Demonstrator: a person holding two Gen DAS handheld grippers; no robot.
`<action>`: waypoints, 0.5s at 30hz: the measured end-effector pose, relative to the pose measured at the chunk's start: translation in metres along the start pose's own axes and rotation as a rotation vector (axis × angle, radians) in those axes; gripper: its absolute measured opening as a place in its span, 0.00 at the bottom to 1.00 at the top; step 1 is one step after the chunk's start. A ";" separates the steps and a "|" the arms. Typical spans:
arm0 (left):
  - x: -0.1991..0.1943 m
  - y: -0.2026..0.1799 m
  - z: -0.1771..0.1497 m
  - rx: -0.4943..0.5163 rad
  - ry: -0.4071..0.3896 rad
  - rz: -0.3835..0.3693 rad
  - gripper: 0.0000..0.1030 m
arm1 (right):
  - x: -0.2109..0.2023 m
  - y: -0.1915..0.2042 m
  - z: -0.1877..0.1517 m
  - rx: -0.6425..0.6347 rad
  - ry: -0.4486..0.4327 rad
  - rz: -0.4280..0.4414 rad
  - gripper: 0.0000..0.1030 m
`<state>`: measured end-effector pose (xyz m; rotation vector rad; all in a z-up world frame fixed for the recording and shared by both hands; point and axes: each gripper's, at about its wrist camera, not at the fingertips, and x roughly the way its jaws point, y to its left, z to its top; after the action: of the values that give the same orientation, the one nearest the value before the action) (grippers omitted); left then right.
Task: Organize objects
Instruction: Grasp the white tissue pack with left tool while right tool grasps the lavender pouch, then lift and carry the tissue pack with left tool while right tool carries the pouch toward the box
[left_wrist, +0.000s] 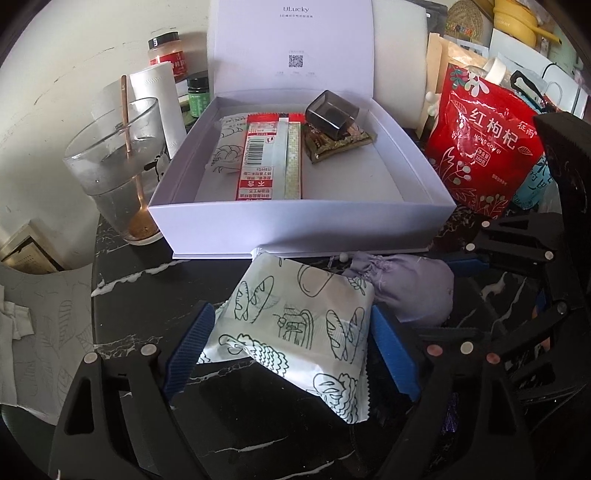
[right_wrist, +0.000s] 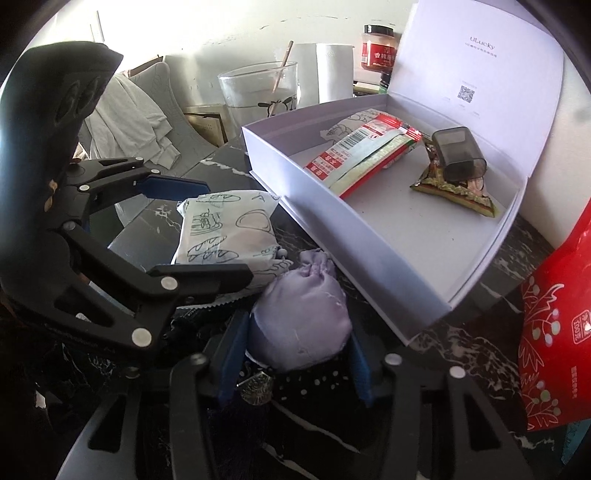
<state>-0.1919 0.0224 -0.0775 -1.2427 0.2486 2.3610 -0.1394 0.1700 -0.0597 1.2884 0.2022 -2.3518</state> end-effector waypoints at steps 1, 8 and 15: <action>0.000 0.000 -0.001 0.003 0.005 -0.013 0.68 | -0.001 0.000 0.000 0.001 -0.002 -0.002 0.46; -0.011 -0.006 -0.007 0.010 0.012 -0.019 0.64 | -0.016 -0.002 0.000 0.013 -0.048 -0.006 0.43; -0.043 -0.012 -0.018 -0.005 -0.022 0.006 0.64 | -0.043 0.002 -0.007 0.008 -0.099 -0.022 0.43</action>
<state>-0.1522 0.0129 -0.0522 -1.2191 0.2404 2.3807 -0.1130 0.1841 -0.0280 1.1751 0.1769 -2.4303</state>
